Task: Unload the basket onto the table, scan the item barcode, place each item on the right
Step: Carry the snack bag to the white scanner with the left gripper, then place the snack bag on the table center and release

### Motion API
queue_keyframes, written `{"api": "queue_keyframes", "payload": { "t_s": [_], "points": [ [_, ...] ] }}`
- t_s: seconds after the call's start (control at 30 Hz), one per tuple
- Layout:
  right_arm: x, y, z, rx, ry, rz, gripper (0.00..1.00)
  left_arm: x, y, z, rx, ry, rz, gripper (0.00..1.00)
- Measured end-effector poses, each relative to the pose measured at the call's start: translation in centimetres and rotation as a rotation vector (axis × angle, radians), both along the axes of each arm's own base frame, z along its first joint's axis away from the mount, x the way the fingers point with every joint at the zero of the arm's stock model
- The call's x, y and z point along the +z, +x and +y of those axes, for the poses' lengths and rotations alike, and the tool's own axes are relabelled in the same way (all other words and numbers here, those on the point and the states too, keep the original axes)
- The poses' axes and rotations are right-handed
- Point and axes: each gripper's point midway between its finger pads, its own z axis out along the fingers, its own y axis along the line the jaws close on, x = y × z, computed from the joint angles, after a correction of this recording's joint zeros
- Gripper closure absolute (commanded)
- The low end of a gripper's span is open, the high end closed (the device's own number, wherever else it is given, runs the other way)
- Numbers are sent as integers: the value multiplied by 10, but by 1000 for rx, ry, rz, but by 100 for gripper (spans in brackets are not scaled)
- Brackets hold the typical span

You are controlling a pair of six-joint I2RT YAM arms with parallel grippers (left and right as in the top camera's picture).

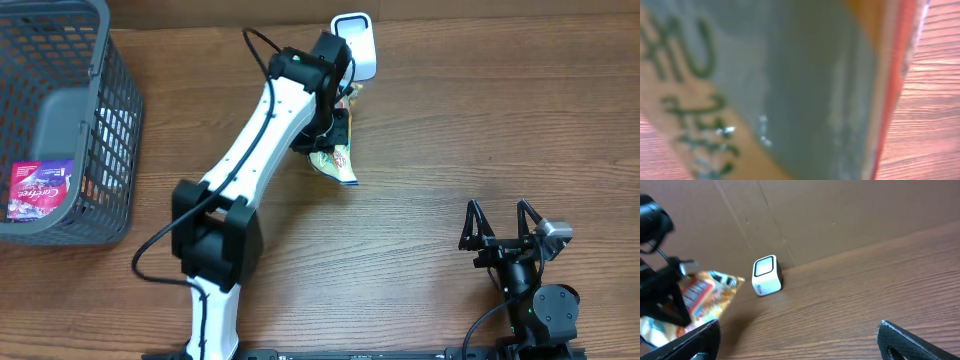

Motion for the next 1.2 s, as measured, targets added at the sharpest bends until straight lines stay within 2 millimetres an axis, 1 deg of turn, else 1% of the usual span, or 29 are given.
{"api": "queue_keyframes", "payload": {
  "t_s": [0.03, 0.13, 0.3, 0.4, 0.5, 0.57, 0.63, 0.7, 0.73, 0.77, 0.83, 0.93, 1.0, 1.1, 1.17, 1.2],
  "points": [
    [0, 0, 0, 0, 0, 0, 0, -4, -1, 0, 2, 3, 13, 90],
    [0, 0, 0, 0, 0, 0, 0, -9, -9, 0, 6, 2, 58, 87],
    [0, 0, 0, 0, 0, 0, 0, -8, -28, 5, 7, 18, 139, 87],
    [0, 0, 0, 0, 0, 0, 0, -6, -42, 9, 9, 29, 200, 91],
    [0, 0, 0, 0, 0, 0, 0, -4, -54, 11, 9, 37, 249, 90],
    [0, 0, 0, 0, 1, 0, 0, -2, -60, 13, 6, 43, 272, 84],
    [0, 0, 0, 0, 0, 0, 0, 0, -65, 13, -5, 48, 289, 70],
    [0, 0, 0, 0, 1, 0, 0, 1, -70, 12, -30, 54, 300, 51],
    [0, 0, 0, 0, 0, 0, 0, 2, -73, 10, -36, 57, 307, 32],
    [0, 0, 0, 0, 1, 0, 0, 2, -75, 9, -40, 59, 307, 30],
    [0, 0, 0, 0, 0, 0, 0, 3, -77, 7, -55, 66, 306, 29],
    [0, 0, 0, 0, 0, 0, 0, 8, -81, 11, -60, 91, 316, 28],
    [0, 0, 0, 0, 0, 1, 0, 15, -75, 13, -63, 86, 294, 27],
    [0, 0, 0, 0, 0, 0, 0, 39, -49, 15, -52, 36, 188, 27],
    [0, 0, 0, 0, 0, 0, 0, 64, -30, 23, -24, -4, 93, 24],
    [0, 0, 0, 0, 0, 0, 0, 84, -18, 32, -1, -31, 25, 17]
  ]
}}
